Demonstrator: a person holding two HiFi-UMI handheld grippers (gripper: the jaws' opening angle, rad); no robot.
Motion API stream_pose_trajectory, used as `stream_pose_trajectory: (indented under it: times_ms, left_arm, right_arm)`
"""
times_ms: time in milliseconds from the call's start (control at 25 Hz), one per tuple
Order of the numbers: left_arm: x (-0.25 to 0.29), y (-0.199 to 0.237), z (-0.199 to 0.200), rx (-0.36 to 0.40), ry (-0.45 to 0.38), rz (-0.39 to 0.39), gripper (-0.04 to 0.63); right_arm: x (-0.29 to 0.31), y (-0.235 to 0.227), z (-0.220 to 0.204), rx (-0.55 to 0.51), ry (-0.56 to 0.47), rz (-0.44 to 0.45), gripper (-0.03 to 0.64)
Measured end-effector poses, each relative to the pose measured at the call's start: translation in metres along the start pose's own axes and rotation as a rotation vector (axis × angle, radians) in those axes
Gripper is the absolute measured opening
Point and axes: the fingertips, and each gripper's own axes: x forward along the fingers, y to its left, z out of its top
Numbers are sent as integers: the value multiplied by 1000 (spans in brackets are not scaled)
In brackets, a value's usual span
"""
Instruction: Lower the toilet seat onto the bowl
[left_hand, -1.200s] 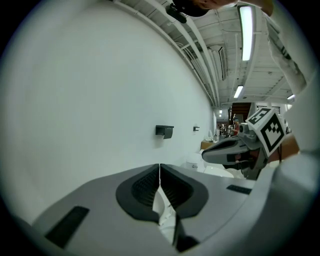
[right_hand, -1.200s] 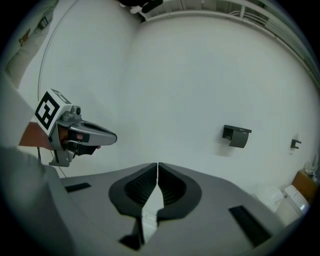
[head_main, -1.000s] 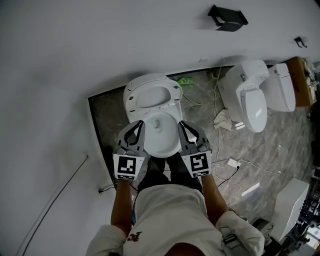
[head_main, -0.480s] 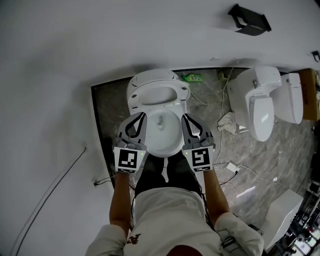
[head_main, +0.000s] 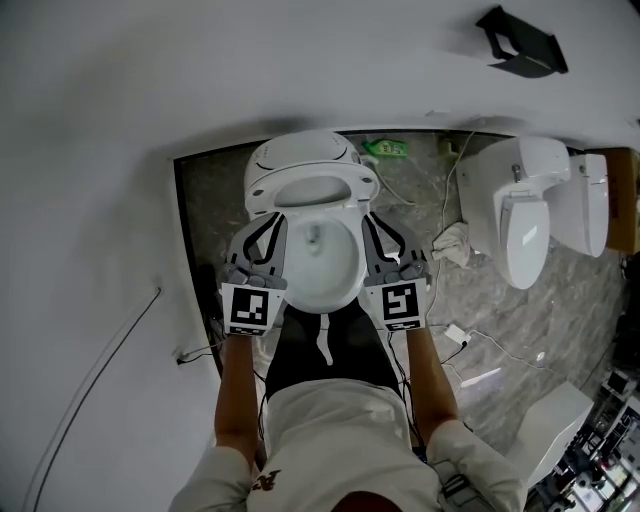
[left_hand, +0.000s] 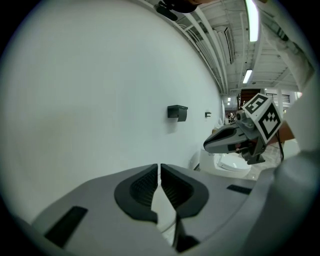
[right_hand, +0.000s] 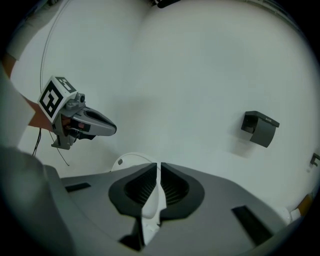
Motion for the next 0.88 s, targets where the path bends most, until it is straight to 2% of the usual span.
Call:
stream_pose_trajectory:
  times_ms: [640, 880]
  left_arm:
    - [46, 15, -36, 8, 48, 2, 28]
    - [59, 18, -46, 24, 63, -4, 28]
  right_arm:
    - [59, -5, -23, -20, 15, 56, 26]
    - [76, -9, -30, -25, 19, 63, 80]
